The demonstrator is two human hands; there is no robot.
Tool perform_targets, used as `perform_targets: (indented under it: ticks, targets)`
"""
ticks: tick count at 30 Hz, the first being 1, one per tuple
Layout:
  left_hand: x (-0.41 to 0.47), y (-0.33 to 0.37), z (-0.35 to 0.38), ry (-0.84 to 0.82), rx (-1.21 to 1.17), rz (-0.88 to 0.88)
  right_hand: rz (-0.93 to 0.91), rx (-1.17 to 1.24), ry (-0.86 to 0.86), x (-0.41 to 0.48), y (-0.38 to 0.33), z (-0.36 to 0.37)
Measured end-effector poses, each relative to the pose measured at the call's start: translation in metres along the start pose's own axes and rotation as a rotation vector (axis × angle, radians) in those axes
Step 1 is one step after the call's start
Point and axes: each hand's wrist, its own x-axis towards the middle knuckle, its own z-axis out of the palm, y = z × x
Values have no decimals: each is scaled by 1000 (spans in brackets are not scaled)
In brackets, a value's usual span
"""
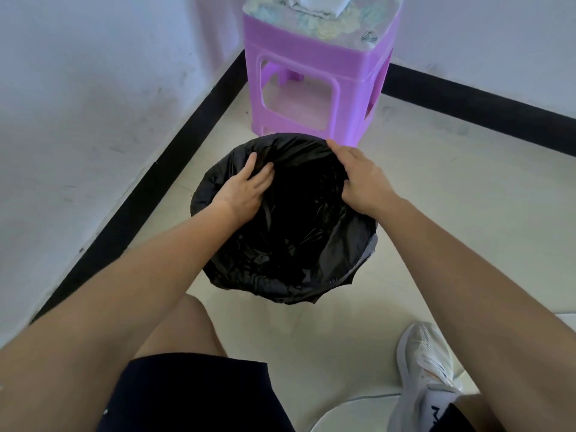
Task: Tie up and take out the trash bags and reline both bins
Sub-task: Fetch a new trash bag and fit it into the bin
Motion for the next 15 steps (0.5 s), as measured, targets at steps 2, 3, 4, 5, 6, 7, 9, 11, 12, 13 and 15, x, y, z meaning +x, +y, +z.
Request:
perform_targets:
  ticks: [2,3,4,5,6,7,9,11,12,13,15]
  targets:
    - [-4,-1,1,70,-192,13,12,-2,-4,1,2,-1]
    - [-7,-4,2,175,-340,-1,15,-3,-5,2,2,-3]
    - [-11,-9,2,313,-496,-49,18,-4,-4,3,3,-4]
    - [-15,-11,3,469,-629,-128,23,-3,0,4,3,-5]
    - [-20,-11,3,620,-709,-240,31,1,2,7,2,-7]
    - [-24,-9,3,732,-761,-380,38,7,3,10,2,-8]
    - [-35,-6,-1,711,-912,-640,41,11,15,17,-1,-9]
    - [-40,-2,4,469,-1278,-788,46,17,55,24,-3,-10]
    - [-41,0,8,369,-1506,-840,52,11,85,27,-4,-10]
    - [-39,2,14,316,-1684,-887,60,-5,123,29,-7,-10]
    - [-34,5,16,361,-1787,-1014,118,-59,232,26,-18,-12]
